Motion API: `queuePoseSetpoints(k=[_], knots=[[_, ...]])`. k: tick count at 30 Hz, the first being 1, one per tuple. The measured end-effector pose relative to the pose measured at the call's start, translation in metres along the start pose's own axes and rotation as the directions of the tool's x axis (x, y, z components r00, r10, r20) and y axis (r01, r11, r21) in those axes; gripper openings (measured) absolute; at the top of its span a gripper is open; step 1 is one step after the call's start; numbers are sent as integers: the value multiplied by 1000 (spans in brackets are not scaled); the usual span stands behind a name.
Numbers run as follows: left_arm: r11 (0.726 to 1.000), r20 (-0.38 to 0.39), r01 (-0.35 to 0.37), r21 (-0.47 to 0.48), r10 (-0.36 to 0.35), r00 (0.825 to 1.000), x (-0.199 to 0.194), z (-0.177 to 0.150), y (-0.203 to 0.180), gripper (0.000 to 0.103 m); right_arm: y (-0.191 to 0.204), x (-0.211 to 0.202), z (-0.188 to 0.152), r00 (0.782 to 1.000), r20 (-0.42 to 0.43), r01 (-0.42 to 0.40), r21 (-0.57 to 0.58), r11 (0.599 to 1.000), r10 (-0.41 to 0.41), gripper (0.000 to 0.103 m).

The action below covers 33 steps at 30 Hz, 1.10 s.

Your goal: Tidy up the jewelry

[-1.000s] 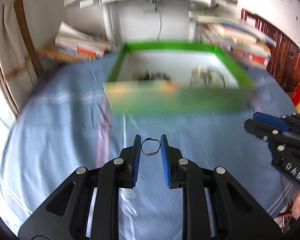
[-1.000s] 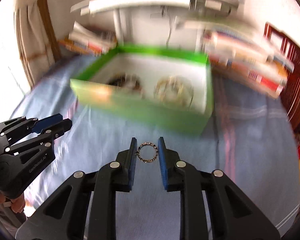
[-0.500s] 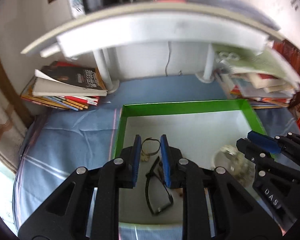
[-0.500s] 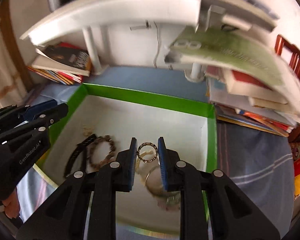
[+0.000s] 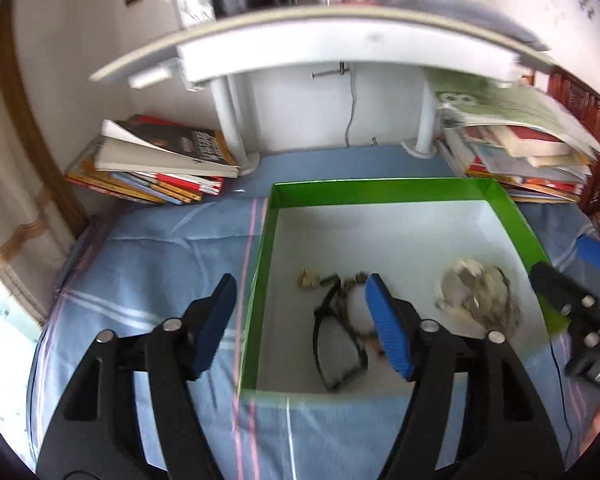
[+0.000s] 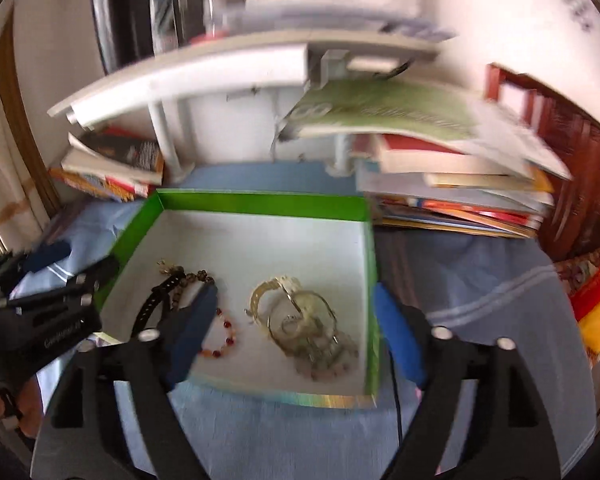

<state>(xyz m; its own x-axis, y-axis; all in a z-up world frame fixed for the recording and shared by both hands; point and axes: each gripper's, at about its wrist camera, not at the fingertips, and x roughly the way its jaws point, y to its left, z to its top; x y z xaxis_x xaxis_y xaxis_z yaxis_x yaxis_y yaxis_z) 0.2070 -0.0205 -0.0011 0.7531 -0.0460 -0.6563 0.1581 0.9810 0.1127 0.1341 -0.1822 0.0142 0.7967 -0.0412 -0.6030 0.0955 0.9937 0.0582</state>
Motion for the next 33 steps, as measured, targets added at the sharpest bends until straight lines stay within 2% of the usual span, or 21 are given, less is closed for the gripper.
queuePoseSetpoints(k=[2, 6, 11, 15, 21, 26, 33], knots=[[1000, 45, 8, 1, -8, 999, -27, -22, 0, 78, 2, -20, -14, 998, 47, 32, -2, 999, -32, 92], [1000, 99, 0, -22, 2, 995, -60, -51, 1, 81, 11, -41, -34, 995, 72, 67, -24, 997, -65, 95], [995, 165, 33, -92, -17, 986, -94, -71, 14, 87, 21, -64, -52, 993, 88, 79, -43, 996, -75, 98], [996, 226, 1, -89, 20, 974, -124, -87, 17, 91, 20, -89, -67, 986, 140, 96, -27, 995, -92, 100], [998, 260, 6, -60, 10, 965, -145, -96, 12, 92, 19, -107, -72, 982, 162, 103, -12, 995, -100, 100], [999, 262, 5, -35, 4, 965, -149, -98, 4, 92, 21, -123, -73, 972, 200, 127, -20, 992, -121, 100], [1000, 269, 13, -24, -6, 963, -156, -99, 0, 94, 21, -130, -74, 969, 211, 134, -13, 991, -129, 100]])
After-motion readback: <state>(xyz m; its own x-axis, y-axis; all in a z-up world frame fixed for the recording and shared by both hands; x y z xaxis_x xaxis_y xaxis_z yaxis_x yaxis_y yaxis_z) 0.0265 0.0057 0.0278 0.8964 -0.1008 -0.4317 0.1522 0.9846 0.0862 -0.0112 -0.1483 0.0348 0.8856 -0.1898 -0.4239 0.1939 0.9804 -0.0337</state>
